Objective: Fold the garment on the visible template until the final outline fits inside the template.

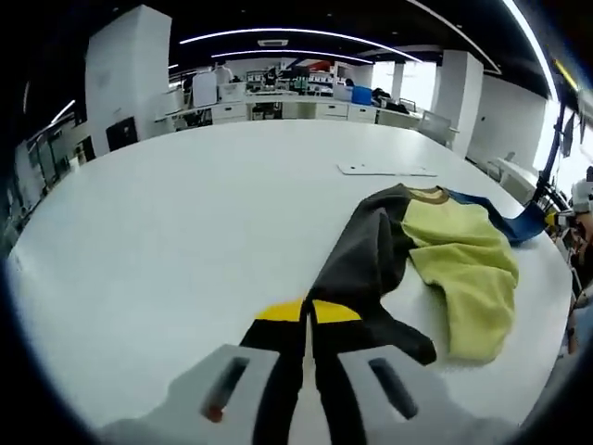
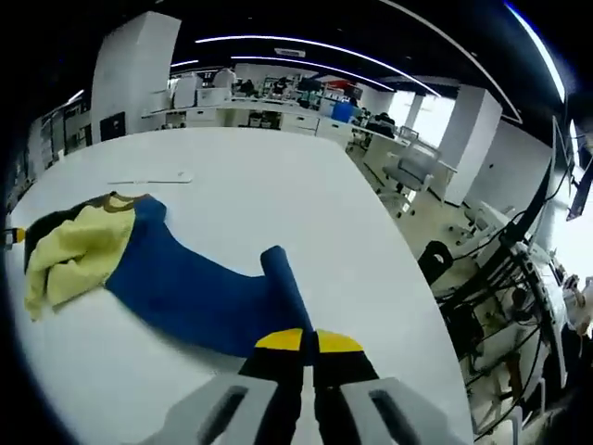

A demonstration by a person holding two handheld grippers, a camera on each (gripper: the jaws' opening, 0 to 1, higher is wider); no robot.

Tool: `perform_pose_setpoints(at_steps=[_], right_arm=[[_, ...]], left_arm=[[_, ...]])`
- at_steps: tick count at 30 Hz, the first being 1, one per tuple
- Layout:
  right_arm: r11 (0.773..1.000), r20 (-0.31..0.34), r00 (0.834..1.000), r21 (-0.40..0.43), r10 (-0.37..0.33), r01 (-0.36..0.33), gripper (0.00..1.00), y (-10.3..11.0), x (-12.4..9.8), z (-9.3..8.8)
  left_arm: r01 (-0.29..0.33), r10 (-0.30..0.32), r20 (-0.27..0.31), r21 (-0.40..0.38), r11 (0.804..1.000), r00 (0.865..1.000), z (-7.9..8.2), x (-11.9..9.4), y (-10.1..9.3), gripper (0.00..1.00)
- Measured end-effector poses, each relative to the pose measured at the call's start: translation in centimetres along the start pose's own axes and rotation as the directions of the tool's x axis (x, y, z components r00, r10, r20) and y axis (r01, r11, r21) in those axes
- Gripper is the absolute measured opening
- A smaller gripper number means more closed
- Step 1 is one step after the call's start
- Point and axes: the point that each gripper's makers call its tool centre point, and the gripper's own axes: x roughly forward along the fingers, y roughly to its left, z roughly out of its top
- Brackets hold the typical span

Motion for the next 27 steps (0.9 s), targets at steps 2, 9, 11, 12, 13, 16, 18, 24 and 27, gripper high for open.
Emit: perform_pose_setpoints(at_steps=[2, 9, 11, 12, 13, 16, 18, 24, 27], right_arm=[[1.0, 0.0, 1.0, 0.004, -0.012, 0.012, 0.0, -0.7, 0.2, 0.3], [0.999, -0.002, 1.0, 0.027, -0.027, 0.027, 0.0, -1.7, 1.1, 0.2], [0.999, -0.013, 0.999, 0.044, -0.031, 0.032, 0.0, -1.9, 1.4, -0.1], [0.998, -0.008, 0.999, 0.051, -0.036, 0.036, 0.0, -2.1, 1.5, -0.1], [0.998, -0.007, 0.999, 0.056, -0.037, 0.037, 0.0, -2.2, 1.6, -0.1], [0.997, -0.006, 0.999, 0.068, -0.037, 0.037, 0.0, -2.4, 1.8, -0.2], [0.997, -0.024, 0.998, 0.063, -0.051, 0.052, 0.0, -2.7, 1.9, -0.6], [0.995, -0.037, 0.998, 0.082, -0.044, 0.047, 0.0, -2.9, 2.0, -1.5], [0.996, -0.048, 0.998, 0.079, -0.042, 0.046, 0.0, -2.7, 2.0, -2.0]], left_arm=[[-0.004, 0.004, -0.007, 0.005, 1.0, 1.0, -0.1, 0.0, 0.2, 0.0], [-0.022, 0.022, -0.027, 0.015, 1.0, 0.999, -0.4, 0.2, 1.1, 0.0], [-0.024, 0.025, -0.031, 0.015, 1.0, 0.999, -0.4, 0.3, 1.4, 0.0], [-0.026, 0.027, -0.032, 0.016, 1.0, 0.999, -0.4, 0.3, 1.5, 0.0], [-0.027, 0.027, -0.034, 0.016, 1.0, 0.999, -0.5, 0.3, 1.6, 0.0], [-0.044, 0.044, -0.04, 0.012, 0.999, 0.998, -0.5, 0.3, 2.3, 0.0], [-0.053, 0.054, -0.039, 0.006, 0.999, 0.998, -0.5, 0.3, 2.7, 0.0], [-0.069, 0.069, -0.041, 0.001, 0.998, 0.997, -0.7, 0.1, 3.2, 0.0], [-0.068, 0.069, -0.047, 0.035, 0.997, 0.996, -0.7, 0.1, 3.1, 0.0]])
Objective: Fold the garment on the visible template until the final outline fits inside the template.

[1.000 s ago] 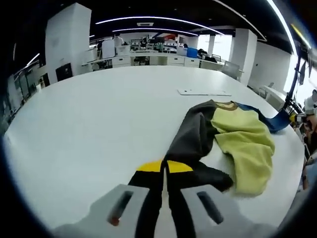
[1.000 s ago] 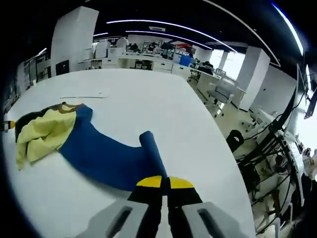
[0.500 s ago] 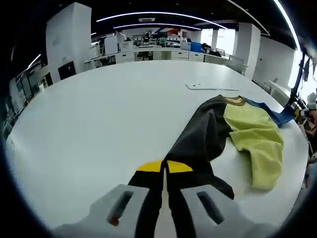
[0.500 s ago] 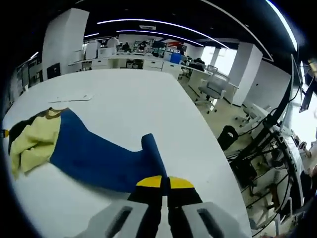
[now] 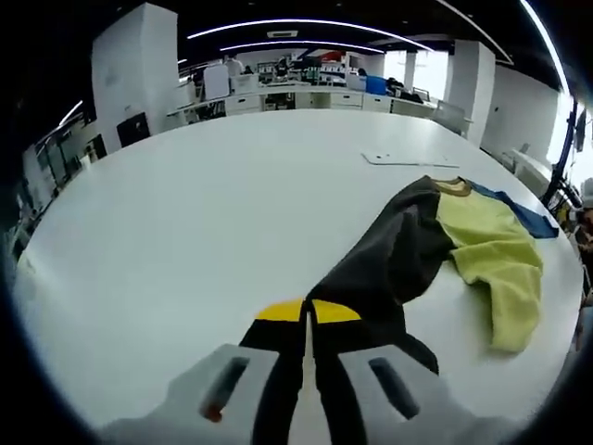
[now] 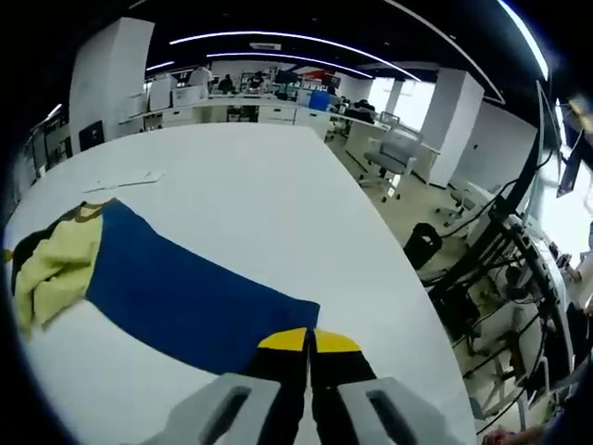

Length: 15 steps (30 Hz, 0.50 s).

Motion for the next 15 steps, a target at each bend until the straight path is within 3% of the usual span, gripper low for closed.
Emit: perform_pose_setpoints(at_steps=[2, 4, 9, 15], right_arm=[[1.0, 0.0, 1.0, 0.016, 0.02, -0.02, 0.0, 0.5, -0.1, -0.2], [0.999, 0.0, 1.0, 0.016, 0.03, -0.03, 0.02, 1.0, -0.2, -0.3], [0.994, 0.006, 0.994, 0.029, 0.106, -0.106, 0.24, 3.6, -0.9, -0.2], [0.975, 0.02, 0.975, 0.017, 0.221, -0.222, 0.52, 7.6, -2.1, 0.3]], left_arm=[[-0.007, 0.007, 0.002, 0.026, 1.0, 1.0, 0.1, -0.1, 0.0, 0.02], [-0.006, 0.006, 0.009, 0.031, 1.0, 1.0, 0.3, -0.2, -0.2, 0.17], [0.031, -0.034, 0.048, 0.069, 0.997, 0.998, 1.3, -0.7, -1.7, 0.39], [0.086, -0.097, 0.098, 0.104, 0.991, 0.99, 2.2, -1.7, -4.0, 0.55]])
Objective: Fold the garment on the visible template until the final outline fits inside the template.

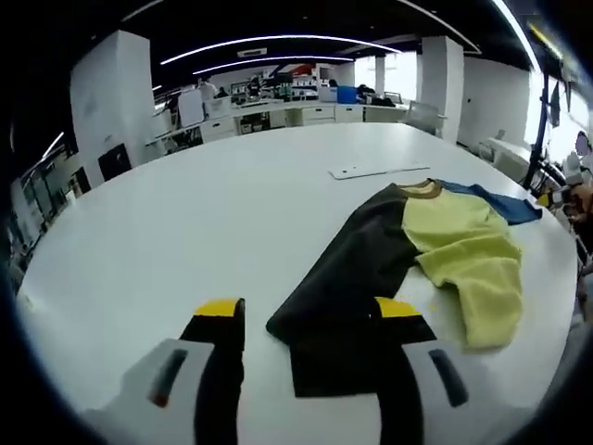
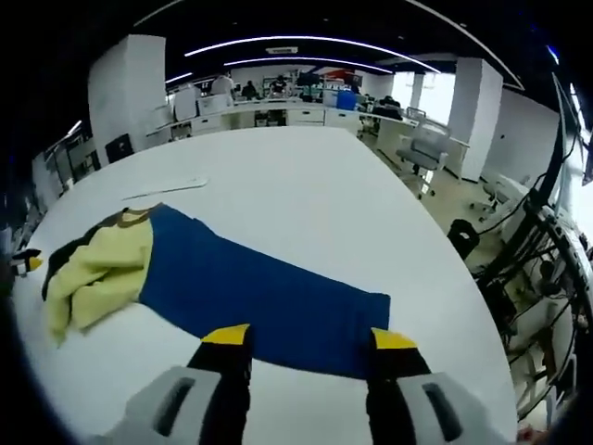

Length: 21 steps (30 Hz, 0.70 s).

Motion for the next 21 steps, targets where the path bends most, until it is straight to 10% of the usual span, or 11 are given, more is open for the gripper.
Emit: perform_pose_setpoints(at_steps=[12, 21], right_arm=[[0.973, -0.016, 0.983, -0.142, 0.183, -0.183, 0.79, 8.1, -1.1, 0.1], [0.898, -0.058, 0.923, -0.213, 0.381, -0.384, 0.86, 16.1, -1.6, -1.3]], left_arm=[[0.13, -0.132, 0.071, 0.026, 0.991, 0.989, 0.5, -2.0, -5.1, 0.75], [0.237, -0.243, 0.086, 0.075, 0.969, 0.966, 0.0, -2.7, -10.3, 0.77]])
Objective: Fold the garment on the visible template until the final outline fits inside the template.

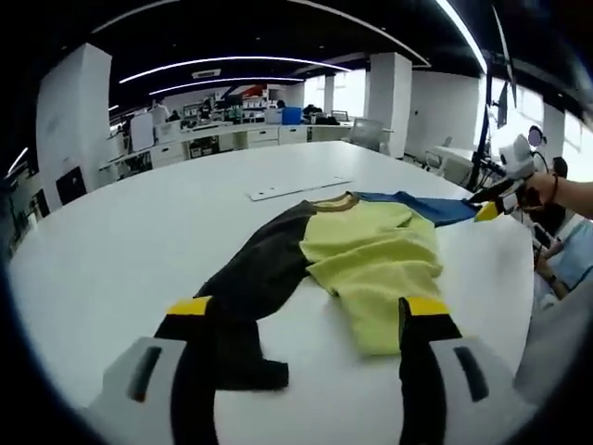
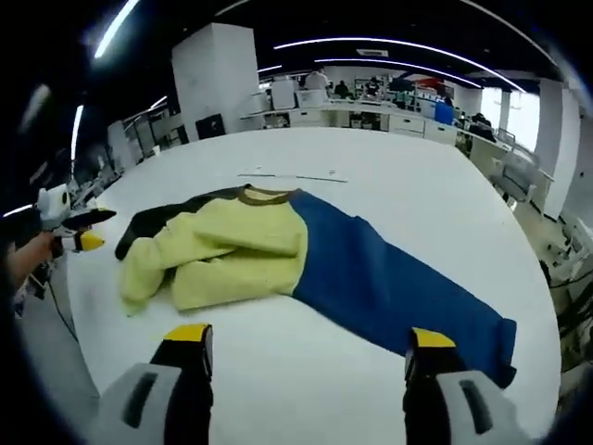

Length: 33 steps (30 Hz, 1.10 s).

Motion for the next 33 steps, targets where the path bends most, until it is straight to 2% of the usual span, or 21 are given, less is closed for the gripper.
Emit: perform_pose_setpoints(at_steps=[8, 17, 20, 25, 30, 33], right_arm=[[0.992, -0.006, 0.994, -0.066, 0.107, -0.108, 0.82, 5.5, 1.8, 0.1], [0.97, -0.007, 0.981, -0.148, 0.195, -0.194, 0.71, 10.9, 3.5, -0.4], [0.964, -0.001, 0.976, -0.153, 0.219, -0.217, 0.68, 12.1, 4.0, -0.4], [0.957, 0.016, 0.975, -0.195, 0.222, -0.214, 0.59, 13.5, 5.0, -0.4], [0.956, 0.029, 0.978, -0.222, 0.205, -0.193, 0.46, 13.9, 6.2, -0.4], [0.955, 0.032, 0.981, -0.238, 0.192, -0.179, 0.42, 14.0, 6.8, -0.3]], left_arm=[[0.092, -0.091, -0.013, 0.063, 0.994, 0.996, -1.1, 1.1, -4.9, 0.73], [0.135, -0.133, -0.027, 0.067, 0.989, 0.991, -2.2, 2.0, -8.1, 0.62], [0.168, -0.167, -0.023, 0.041, 0.985, 0.986, -2.3, 2.5, -9.3, 0.56], [0.188, -0.185, -0.046, 0.054, 0.981, 0.982, -3.3, 3.1, -10.7, 0.48], [0.187, -0.183, -0.086, 0.043, 0.981, 0.979, -4.7, 3.7, -11.7, 0.39], [0.163, -0.155, -0.108, 0.062, 0.985, 0.982, -5.2, 4.0, -11.5, 0.35]])
